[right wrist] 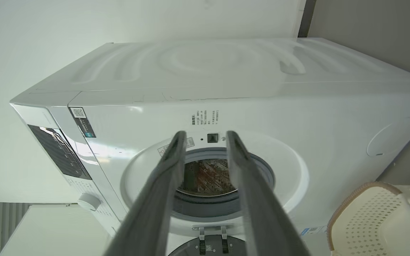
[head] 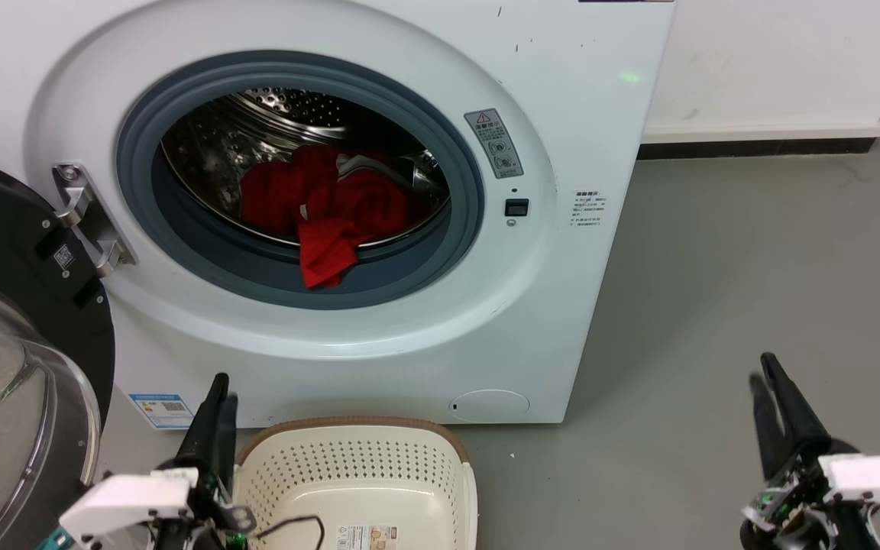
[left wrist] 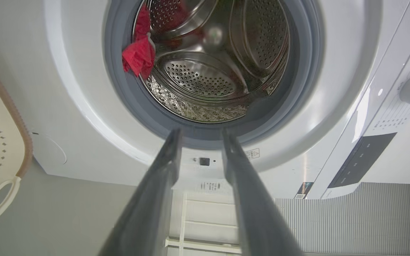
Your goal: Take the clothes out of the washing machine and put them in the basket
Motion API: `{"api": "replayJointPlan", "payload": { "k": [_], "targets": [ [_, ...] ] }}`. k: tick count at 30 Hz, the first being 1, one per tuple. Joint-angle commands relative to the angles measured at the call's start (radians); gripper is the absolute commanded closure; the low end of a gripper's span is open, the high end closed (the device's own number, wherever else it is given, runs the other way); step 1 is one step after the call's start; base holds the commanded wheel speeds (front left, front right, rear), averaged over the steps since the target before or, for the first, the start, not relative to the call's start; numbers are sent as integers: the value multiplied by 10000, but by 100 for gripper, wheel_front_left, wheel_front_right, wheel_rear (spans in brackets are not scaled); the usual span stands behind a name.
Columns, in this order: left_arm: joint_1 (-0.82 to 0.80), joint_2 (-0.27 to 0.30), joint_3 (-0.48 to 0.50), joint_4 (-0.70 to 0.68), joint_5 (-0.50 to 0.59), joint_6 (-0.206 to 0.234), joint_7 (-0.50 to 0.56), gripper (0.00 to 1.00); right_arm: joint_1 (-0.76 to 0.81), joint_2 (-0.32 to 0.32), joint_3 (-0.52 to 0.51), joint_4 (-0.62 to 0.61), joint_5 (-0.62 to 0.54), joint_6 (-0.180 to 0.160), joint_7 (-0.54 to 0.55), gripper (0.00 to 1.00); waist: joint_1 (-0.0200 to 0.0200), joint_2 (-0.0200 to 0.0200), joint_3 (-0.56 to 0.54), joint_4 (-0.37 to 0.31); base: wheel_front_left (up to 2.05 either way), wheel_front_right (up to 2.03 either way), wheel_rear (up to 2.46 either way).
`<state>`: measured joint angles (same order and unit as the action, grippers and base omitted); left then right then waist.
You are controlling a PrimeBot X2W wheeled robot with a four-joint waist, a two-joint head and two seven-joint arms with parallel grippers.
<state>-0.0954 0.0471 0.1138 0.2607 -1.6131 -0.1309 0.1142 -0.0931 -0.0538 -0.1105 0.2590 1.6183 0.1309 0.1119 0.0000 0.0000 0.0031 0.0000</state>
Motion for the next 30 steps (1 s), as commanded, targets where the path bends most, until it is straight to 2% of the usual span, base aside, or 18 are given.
{"api": "replayJointPlan", "payload": {
  "k": [1,6,13,30],
  "targets": [
    [40,-3,-10,10,16,2,-34,0,38,6,14,22,-29,0,-33,0,0,0,2,0,0,0,0],
    [103,0,99,-193,476,2,-296,0,116,7,40,-98,-451,0,-294,0,0,0,8,-1,0,0,0],
    [148,4,184,-663,1875,187,-639,0,208,8,57,-531,-1820,0,-635,0,0,0,34,-7,0,0,0],
    [407,15,-283,-1525,5797,865,-1365,0,493,11,638,-1634,-6330,0,-1357,0,0,0,85,-33,0,0,0]
  ]
}}
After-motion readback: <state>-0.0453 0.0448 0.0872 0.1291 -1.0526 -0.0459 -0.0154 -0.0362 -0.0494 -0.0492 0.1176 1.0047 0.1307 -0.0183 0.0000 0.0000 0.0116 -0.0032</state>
